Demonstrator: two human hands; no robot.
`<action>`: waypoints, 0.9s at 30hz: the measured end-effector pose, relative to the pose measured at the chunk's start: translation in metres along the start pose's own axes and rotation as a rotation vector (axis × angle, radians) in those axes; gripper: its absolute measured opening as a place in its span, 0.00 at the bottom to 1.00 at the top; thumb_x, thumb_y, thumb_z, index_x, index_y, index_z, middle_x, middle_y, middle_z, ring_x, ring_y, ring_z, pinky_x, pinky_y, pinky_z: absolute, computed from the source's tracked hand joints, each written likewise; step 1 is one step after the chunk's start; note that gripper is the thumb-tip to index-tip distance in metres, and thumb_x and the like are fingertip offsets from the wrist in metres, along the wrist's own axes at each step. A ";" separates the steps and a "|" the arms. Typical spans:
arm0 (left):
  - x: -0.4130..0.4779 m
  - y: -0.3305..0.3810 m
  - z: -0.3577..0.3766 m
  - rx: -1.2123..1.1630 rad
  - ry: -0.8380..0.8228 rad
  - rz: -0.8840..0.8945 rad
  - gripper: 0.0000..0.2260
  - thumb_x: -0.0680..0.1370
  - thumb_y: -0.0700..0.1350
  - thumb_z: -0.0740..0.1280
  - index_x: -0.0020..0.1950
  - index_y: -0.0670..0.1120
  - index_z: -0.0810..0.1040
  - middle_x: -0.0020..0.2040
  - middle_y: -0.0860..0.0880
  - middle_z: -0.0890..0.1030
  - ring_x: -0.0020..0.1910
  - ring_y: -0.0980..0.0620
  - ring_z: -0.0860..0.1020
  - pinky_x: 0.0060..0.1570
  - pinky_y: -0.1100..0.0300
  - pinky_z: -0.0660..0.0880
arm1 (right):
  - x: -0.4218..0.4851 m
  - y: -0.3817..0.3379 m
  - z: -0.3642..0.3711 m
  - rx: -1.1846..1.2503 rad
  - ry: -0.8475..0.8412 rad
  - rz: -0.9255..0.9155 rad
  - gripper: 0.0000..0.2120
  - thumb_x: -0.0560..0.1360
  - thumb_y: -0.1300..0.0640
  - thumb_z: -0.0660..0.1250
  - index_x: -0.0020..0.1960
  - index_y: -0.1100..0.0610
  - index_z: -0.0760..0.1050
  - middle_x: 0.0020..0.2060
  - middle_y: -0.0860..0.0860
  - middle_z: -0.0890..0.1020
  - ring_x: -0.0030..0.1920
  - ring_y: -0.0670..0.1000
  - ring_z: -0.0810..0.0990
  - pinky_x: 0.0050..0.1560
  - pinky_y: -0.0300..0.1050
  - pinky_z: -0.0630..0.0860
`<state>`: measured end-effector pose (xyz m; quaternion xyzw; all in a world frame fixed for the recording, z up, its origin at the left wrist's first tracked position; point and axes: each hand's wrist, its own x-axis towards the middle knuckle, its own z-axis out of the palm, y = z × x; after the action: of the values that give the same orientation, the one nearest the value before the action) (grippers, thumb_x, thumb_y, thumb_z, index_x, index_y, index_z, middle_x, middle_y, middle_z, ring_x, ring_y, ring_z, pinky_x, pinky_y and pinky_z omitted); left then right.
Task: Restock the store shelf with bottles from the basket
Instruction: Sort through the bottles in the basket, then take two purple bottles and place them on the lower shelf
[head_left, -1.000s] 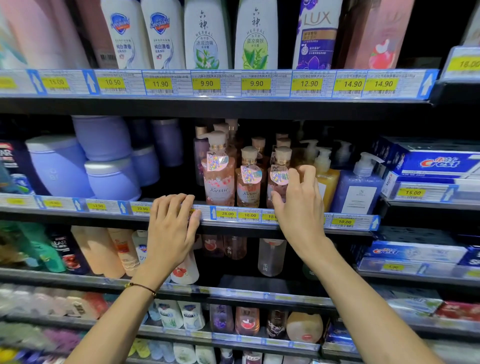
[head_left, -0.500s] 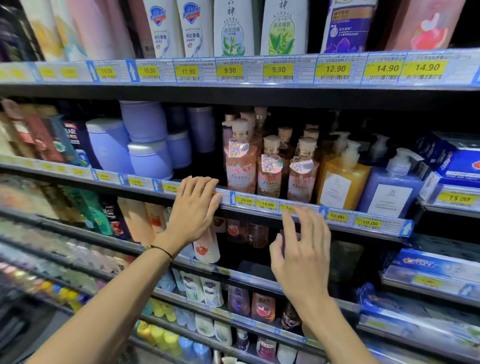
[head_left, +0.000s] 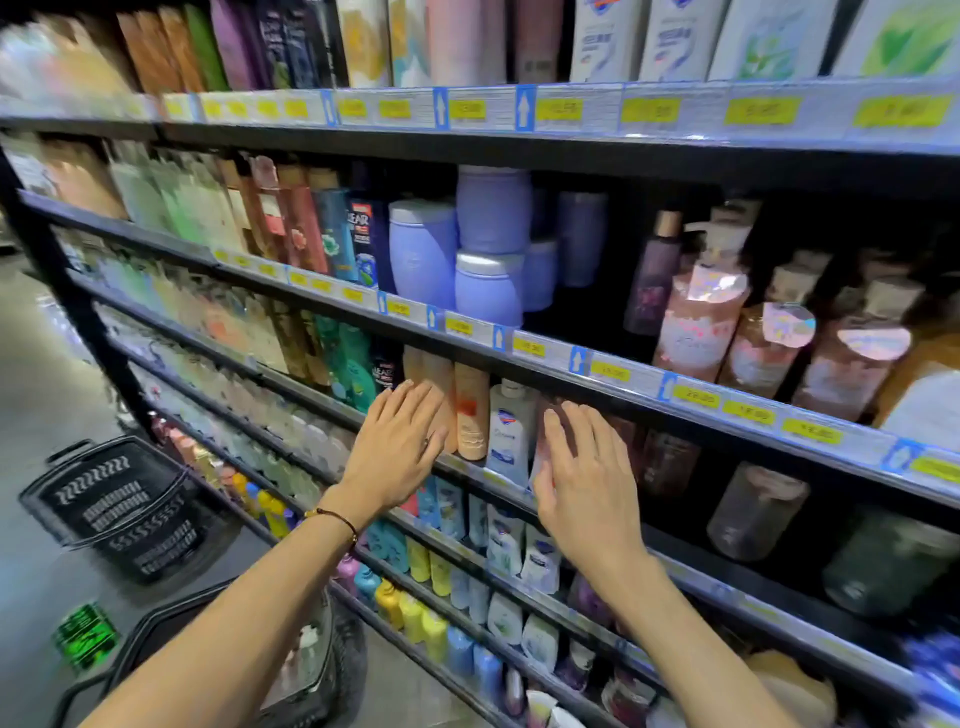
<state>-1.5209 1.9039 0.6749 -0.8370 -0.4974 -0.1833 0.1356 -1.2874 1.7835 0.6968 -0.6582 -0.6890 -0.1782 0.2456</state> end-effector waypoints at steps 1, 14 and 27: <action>-0.018 -0.026 0.007 0.021 -0.050 -0.038 0.24 0.83 0.57 0.52 0.72 0.45 0.73 0.70 0.44 0.75 0.72 0.41 0.70 0.71 0.45 0.65 | 0.007 -0.021 0.010 0.012 -0.028 -0.021 0.27 0.73 0.55 0.64 0.70 0.62 0.72 0.68 0.60 0.75 0.69 0.62 0.72 0.70 0.58 0.70; -0.227 -0.303 0.027 0.068 -0.322 -0.467 0.24 0.79 0.57 0.53 0.66 0.46 0.77 0.62 0.44 0.79 0.64 0.41 0.76 0.62 0.47 0.71 | 0.046 -0.335 0.170 0.099 -0.371 -0.376 0.30 0.69 0.51 0.68 0.69 0.61 0.72 0.64 0.61 0.76 0.65 0.63 0.74 0.64 0.60 0.72; -0.315 -0.427 0.099 -0.065 -0.544 -0.698 0.19 0.82 0.52 0.60 0.70 0.45 0.72 0.62 0.43 0.77 0.62 0.39 0.75 0.57 0.46 0.72 | 0.054 -0.456 0.318 0.061 -0.696 -0.518 0.27 0.65 0.52 0.73 0.62 0.60 0.77 0.56 0.60 0.80 0.56 0.63 0.78 0.48 0.57 0.77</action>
<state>-2.0180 1.8978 0.4663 -0.6405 -0.7618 -0.0065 -0.0969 -1.7745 1.9768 0.5032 -0.4768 -0.8781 0.0186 -0.0349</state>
